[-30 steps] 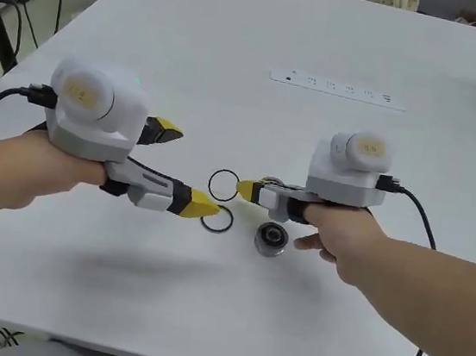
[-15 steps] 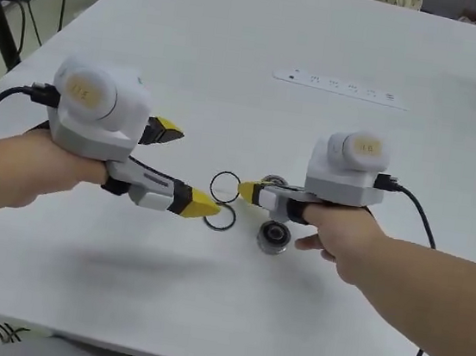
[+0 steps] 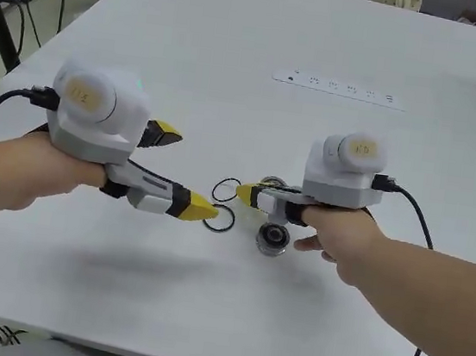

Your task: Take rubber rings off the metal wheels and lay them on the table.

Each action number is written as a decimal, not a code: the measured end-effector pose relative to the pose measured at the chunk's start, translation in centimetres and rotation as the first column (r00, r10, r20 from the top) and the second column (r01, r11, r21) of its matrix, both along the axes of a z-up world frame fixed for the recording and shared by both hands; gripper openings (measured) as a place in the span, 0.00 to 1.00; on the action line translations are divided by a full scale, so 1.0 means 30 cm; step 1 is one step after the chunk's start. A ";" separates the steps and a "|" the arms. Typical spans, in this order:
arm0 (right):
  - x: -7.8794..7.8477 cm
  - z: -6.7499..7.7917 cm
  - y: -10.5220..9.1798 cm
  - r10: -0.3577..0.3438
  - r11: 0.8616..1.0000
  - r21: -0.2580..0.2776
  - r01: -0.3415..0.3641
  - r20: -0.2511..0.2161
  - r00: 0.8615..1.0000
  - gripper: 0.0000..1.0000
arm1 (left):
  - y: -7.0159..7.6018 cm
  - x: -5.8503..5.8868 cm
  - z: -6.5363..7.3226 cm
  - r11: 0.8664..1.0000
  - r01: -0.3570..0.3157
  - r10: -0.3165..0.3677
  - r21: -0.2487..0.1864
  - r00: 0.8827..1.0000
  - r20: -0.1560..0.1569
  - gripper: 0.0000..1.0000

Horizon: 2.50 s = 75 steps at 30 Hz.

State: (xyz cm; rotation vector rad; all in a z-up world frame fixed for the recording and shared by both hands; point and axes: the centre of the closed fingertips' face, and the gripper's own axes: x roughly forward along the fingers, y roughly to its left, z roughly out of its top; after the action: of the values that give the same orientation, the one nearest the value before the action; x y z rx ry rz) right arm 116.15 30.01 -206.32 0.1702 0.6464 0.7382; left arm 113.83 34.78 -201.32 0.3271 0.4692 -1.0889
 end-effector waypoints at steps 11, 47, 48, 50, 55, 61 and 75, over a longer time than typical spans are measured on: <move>-0.002 0.034 0.001 0.021 1.000 0.003 -0.021 0.042 0.999 0.12 | -0.015 -0.003 0.004 1.000 0.011 -0.011 0.003 1.000 -0.004 0.77; 0.030 0.075 -0.205 -0.043 0.998 -0.030 0.047 0.132 0.990 0.22 | -0.094 0.067 0.009 1.000 0.012 -0.012 -0.008 1.000 -0.027 0.67; 0.027 0.074 -0.208 -0.044 0.998 -0.032 0.048 0.131 0.990 0.23 | -0.096 0.067 0.008 1.000 0.012 -0.013 -0.008 1.000 -0.029 0.66; 0.021 0.072 -0.212 -0.043 0.998 -0.035 0.048 0.132 0.990 0.23 | -0.102 0.069 0.005 1.000 0.014 -0.014 -0.008 0.999 -0.031 0.66; 0.012 0.069 -0.220 -0.036 0.998 -0.046 0.043 0.135 0.990 0.24 | -0.117 0.077 -0.001 1.000 0.019 -0.019 -0.003 0.999 -0.033 0.64; 0.005 0.060 -0.232 -0.027 0.998 -0.055 0.035 0.132 0.991 0.25 | -0.136 0.085 -0.012 1.000 0.024 -0.024 -0.002 0.999 -0.041 0.61; -0.013 0.019 -0.238 0.008 0.996 -0.091 0.003 0.124 0.992 0.25 | -0.175 0.086 -0.039 0.999 0.032 -0.032 -0.001 0.998 -0.061 0.54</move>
State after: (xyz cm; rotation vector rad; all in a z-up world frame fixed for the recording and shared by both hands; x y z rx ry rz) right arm 115.75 22.88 -205.76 0.0393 0.5600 0.7147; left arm 116.40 29.54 -202.49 0.3033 0.5195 -1.1321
